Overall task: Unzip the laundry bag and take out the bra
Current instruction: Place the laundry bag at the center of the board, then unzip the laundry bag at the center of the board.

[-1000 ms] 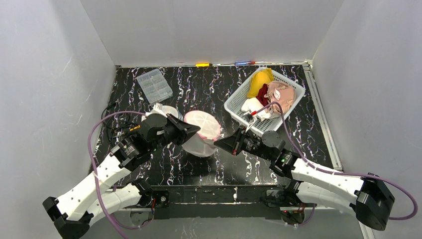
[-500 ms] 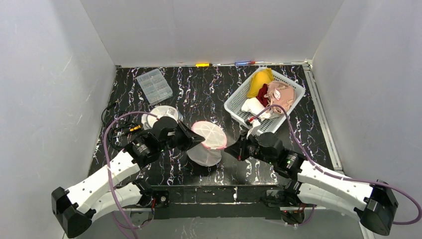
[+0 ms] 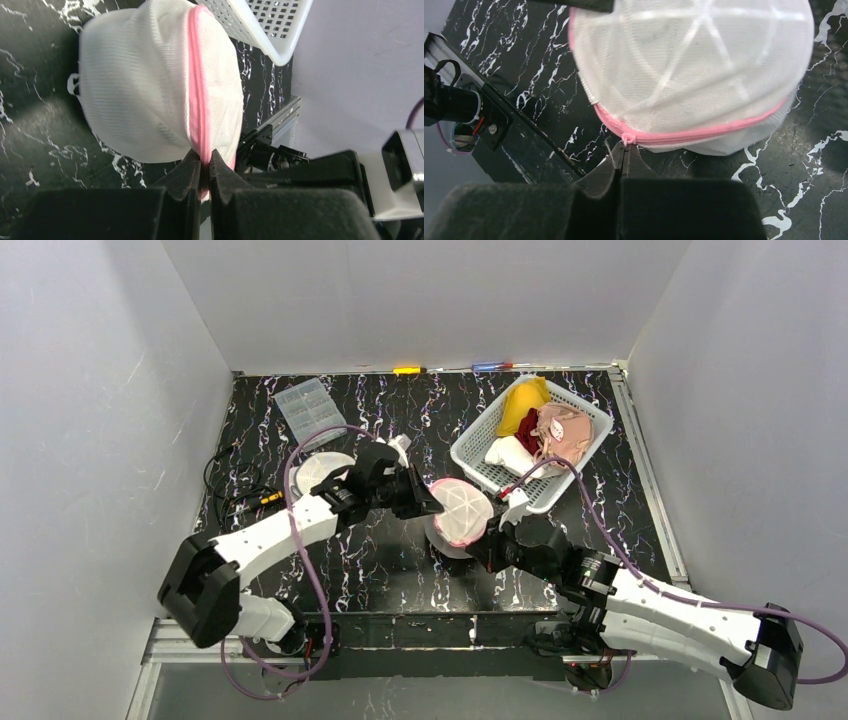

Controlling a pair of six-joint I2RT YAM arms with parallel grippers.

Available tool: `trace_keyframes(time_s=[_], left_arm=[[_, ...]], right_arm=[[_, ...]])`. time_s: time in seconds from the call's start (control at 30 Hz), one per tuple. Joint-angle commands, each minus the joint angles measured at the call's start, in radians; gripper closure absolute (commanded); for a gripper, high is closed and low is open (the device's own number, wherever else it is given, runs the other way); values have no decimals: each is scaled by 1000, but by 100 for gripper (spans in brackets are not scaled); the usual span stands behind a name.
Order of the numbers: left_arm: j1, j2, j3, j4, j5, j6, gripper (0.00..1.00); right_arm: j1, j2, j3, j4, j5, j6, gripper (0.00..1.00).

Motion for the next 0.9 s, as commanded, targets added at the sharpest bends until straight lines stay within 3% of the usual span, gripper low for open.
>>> trace_keyframes(time_s=[0.0, 0.13, 0.3, 0.43, 0.67, 0.87], left_arm=[[50, 83, 68, 64, 75, 79, 100], [62, 88, 39, 40, 60, 84, 100], [62, -11, -53, 4, 25, 47, 60], [53, -165, -148, -53, -22, -34, 42], [-69, -414, -258, -218, -188, -204, 37], [-199, -469, -332, -161, -339, -379, 37]], right_arm=[[52, 23, 23, 42, 73, 14, 99], [86, 59, -5, 82, 133, 60, 99], [104, 90, -23, 142, 183, 113, 99], [112, 116, -9, 163, 191, 120, 99], [148, 170, 18, 193, 191, 123, 99], [177, 191, -3, 248, 222, 153, 99]])
